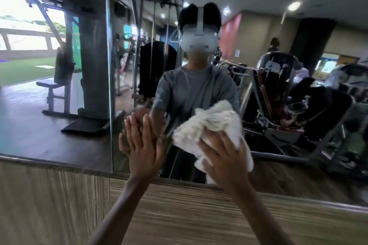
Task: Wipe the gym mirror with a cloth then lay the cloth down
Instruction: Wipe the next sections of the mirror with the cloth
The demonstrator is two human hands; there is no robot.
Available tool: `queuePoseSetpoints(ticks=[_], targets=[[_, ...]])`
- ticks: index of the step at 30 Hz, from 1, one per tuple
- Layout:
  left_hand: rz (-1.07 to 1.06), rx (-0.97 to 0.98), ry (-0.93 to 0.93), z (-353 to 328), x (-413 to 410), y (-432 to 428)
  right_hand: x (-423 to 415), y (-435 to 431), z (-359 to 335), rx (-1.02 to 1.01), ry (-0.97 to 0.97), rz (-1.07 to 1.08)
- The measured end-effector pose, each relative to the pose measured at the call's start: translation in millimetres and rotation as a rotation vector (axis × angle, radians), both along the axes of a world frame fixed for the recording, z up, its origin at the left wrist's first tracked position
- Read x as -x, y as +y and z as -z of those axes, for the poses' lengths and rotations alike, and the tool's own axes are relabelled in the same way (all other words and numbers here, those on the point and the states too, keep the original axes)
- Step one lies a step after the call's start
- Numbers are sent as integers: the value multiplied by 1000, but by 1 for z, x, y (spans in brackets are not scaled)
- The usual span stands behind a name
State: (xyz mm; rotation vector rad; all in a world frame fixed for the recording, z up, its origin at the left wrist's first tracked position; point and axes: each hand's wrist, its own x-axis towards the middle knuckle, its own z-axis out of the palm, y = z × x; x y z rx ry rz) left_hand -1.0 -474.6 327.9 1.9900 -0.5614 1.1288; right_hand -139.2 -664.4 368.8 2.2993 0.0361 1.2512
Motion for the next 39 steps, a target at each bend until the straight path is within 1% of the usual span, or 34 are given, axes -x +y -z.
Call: queuePoseSetpoints(ticks=[1, 3, 5, 7, 8, 9, 10, 11, 13, 15, 17, 19, 21, 24, 26, 27, 29, 31, 32, 33, 35, 37, 39], targets=[[1, -10, 9, -1, 3, -1, 14, -17, 0, -60, -25, 20], [5, -67, 10, -8, 11, -8, 28, -36, -23, -199, -141, 47], [23, -150, -59, -16, 20, -19, 22, -35, -63, -352, -326, 63], [60, -142, -107, -23, 31, -32, 5, -15, -107, -520, -496, 9], [70, -107, -90, -25, 36, -38, -6, 2, -123, -574, -521, -22], [76, -72, -59, -24, 39, -43, -16, 19, -133, -585, -488, -44], [78, -51, -29, -21, 41, -49, -24, 33, -137, -538, -411, -62], [77, -43, -10, -17, 42, -51, -29, 43, -133, -442, -313, -77], [82, -50, 0, -10, 44, -57, -29, 42, -108, -192, -150, -99], [97, -20, -6, -9, 49, -64, -14, 16, -73, -39, -88, -112], [80, 37, 11, -12, 56, -73, 13, -23, -37, 18, -49, -73], [51, 57, 27, -14, 61, -82, 48, -69, -17, -6, -18, -20], [51, 49, 30, -15, 66, -90, 78, -114, -30, -101, -48, 22], [48, 31, 15, -20, 78, -110, 91, -146, -88, -303, -253, 98], [69, 78, 36, -26, 91, -131, 78, -134, -125, -409, -388, 76], [85, 83, 39, -28, 99, -142, 68, -120, -135, -437, -406, 51], [108, 29, 23, -32, 113, -164, 52, -90, -134, -402, -325, -4], [117, -18, 18, -29, 125, -182, 47, -73, -109, -225, -176, -48], [118, -23, 26, -25, 129, -188, 48, -75, -94, -134, -138, -69], [119, -23, 38, -19, 132, -192, 52, -85, -78, -72, -128, -86], [122, -48, 43, -7, 135, -194, 70, -121, -49, -36, -140, -79], [128, -103, 23, 5, 137, -191, 103, -170, -26, -40, -121, -28], [127, -133, 6, 9, 140, -189, 141, -221, -28, -96, -127, 7]])
